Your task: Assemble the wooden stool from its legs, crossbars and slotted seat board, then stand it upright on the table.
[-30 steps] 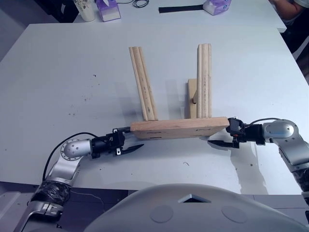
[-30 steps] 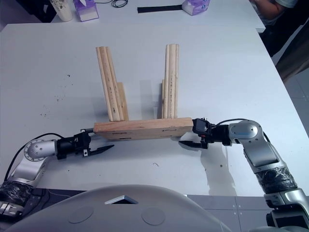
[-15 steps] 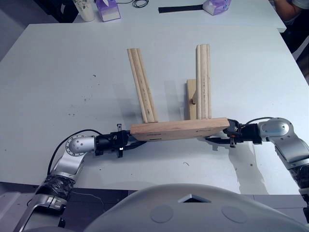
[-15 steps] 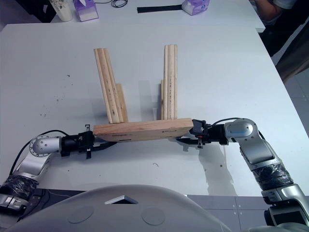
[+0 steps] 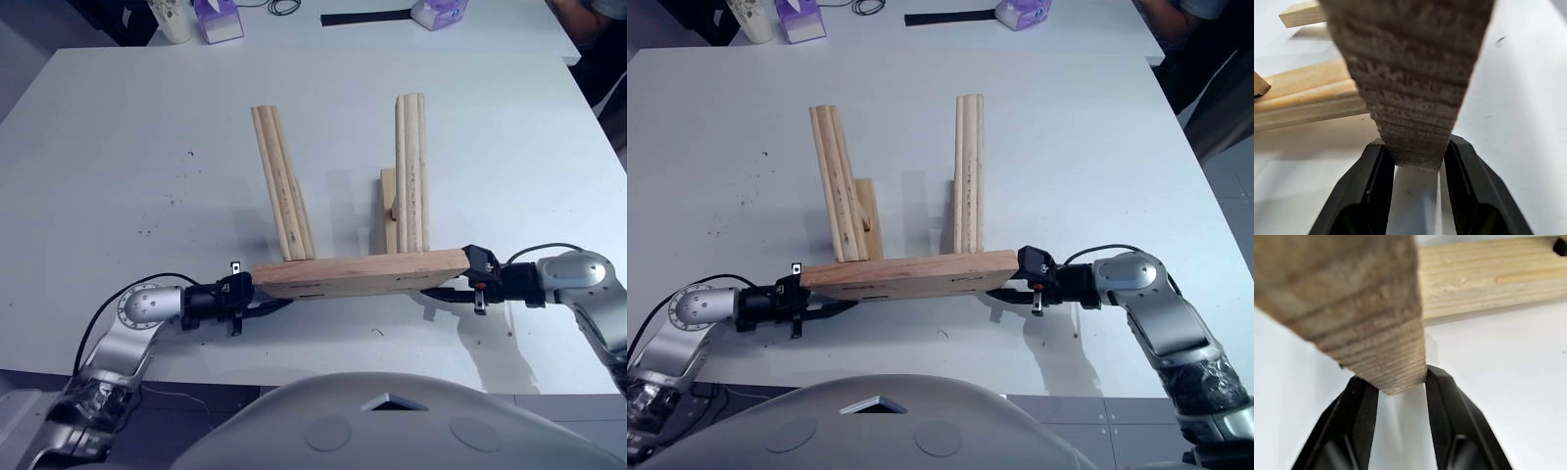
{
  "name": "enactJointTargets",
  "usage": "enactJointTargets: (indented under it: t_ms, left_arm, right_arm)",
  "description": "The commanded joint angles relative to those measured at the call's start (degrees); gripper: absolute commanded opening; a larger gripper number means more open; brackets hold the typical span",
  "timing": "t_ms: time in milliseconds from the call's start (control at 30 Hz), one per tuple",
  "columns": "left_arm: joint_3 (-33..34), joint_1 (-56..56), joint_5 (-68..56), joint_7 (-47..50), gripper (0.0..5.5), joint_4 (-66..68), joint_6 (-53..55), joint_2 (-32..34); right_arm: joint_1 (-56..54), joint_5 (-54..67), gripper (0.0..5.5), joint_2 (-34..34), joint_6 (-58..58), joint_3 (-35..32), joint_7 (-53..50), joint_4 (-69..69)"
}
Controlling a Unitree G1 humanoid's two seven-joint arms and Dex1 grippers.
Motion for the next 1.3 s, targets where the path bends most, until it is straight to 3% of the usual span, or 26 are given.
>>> enactJointTargets:
  t_ms: [33, 167, 300, 533, 633, 700, 867, 1067, 1133, 1300]
  left_arm:
    - [7.63, 3.42, -10.99, 3.65, 1.47, -14.98, 13.32, 4.3]
    - [16.99, 3.05, -25.76, 6.92, 1.47, -26.13, 29.55, 9.53]
    - [23.87, -3.75, -45.31, 12.72, 1.47, -29.88, 43.33, 15.42]
    - [23.31, -12.14, -79.58, 23.15, 1.47, -22.87, 54.11, 28.78]
    - [19.7, -18.99, -92.26, 23.09, 1.47, -16.09, 58.55, 36.58]
    - [17.05, -25.47, -94.49, 21.48, 1.47, -11.73, 62.93, 37.39]
    - [8.73, -43.21, -94.62, 19.06, 1.47, 0.82, 77.96, 32.93]
    - [-0.99, -55.88, -94.62, 16.29, 1.47, 14.92, 93.6, 29.51]
    - [-4.29, -57.68, -94.62, 13.81, 1.47, 16.92, 97.08, 30.62]
    - [-5.19, -48.42, -94.62, 14.89, 1.47, 16.19, 95.91, 30.86]
  right_arm:
    - [1.08, 11.61, 1.37, -2.12, 16.33, -8.45, -4.23, -11.32]
    - [0.03, 29.94, 1.37, -5.46, 32.85, -18.77, -4.59, -19.16]
    - [-5.96, 61.42, 1.37, -12.82, 42.58, -26.83, -9.01, -16.02]
    - [-13.82, 91.16, 1.37, -27.27, 40.18, -20.23, -16.61, -5.83]
    - [-20.27, 94.38, 1.37, -28.77, 41.34, -16.35, -15.67, -1.17]
    - [-24.38, 94.41, 1.37, -28.2, 43.02, -14.12, -15.23, 1.63]
    - [-32.21, 94.41, 1.37, -27.91, 48.14, -9.52, -13.52, 6.27]
    - [-45.23, 94.41, 1.37, -29.41, 57.36, -0.48, -8.92, 14.07]
    - [-49.91, 94.41, 1.37, -29.42, 60.08, 2.97, -8.01, 16.88]
    - [-54.96, 94.41, 1.37, -26.43, 61.86, 8.89, -11.35, 22.42]
